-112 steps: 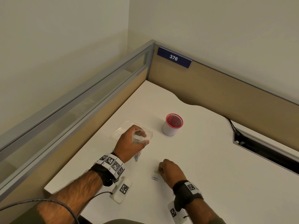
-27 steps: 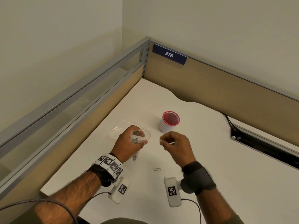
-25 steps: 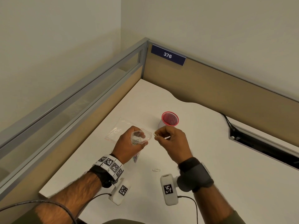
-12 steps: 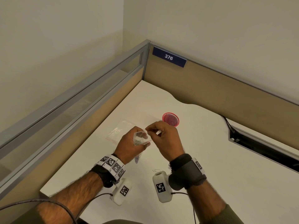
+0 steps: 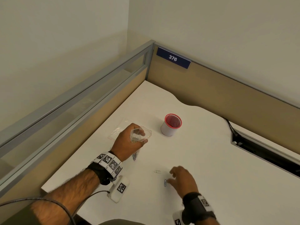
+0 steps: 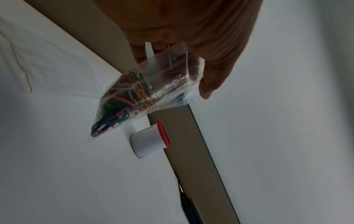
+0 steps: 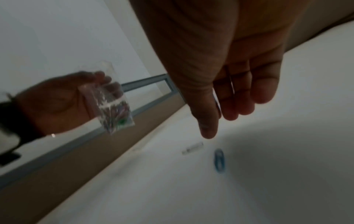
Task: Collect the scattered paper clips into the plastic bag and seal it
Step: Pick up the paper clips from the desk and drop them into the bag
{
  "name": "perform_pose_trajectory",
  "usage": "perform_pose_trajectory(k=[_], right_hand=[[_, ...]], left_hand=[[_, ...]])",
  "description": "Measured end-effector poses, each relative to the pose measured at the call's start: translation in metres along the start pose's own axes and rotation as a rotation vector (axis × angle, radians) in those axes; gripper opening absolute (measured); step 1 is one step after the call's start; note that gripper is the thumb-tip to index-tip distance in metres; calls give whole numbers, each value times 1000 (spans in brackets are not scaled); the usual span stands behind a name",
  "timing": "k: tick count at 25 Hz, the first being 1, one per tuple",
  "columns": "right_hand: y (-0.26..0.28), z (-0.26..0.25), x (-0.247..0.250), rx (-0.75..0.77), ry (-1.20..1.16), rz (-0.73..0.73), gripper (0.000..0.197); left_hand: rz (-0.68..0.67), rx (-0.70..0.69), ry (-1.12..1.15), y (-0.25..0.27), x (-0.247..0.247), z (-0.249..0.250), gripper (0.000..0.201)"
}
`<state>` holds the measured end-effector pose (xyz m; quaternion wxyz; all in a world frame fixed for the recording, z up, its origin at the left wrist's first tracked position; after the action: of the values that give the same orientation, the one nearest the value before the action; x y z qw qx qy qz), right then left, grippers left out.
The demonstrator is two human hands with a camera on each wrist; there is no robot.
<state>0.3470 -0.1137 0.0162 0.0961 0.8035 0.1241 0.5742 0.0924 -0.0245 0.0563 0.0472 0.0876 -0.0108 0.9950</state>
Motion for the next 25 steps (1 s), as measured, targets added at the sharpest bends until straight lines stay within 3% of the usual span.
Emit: perform_pose_trajectory(k=[4, 7, 14, 17, 25], right_hand=[[12, -15, -33, -50, 73, 15, 20], [3, -28, -44, 61, 76, 52, 18], [-25, -21, -31, 143, 44, 29, 26], [-32, -24, -32, 180, 145, 16, 20], [-49, -33, -25, 79, 98, -63, 3]], left_hand=[[14, 6, 13, -2, -1, -2, 35], [7, 8, 30, -6, -2, 0, 35], [6, 17, 70, -5, 2, -1, 41], [24, 32, 50, -4, 4, -3, 37], [125, 58, 23, -2, 42, -8, 33]])
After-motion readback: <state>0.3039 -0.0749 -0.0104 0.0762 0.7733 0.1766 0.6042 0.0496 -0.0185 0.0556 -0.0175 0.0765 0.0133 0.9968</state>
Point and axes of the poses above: each hand's wrist, its own y-axis away from the middle knuckle, its own x-axis out of the back of the hand, z = x × y, the point moved 1 cm from there along -y, towards the middle knuckle, and after that the axes turned 7 degrees about x, right-handed, at the moved point
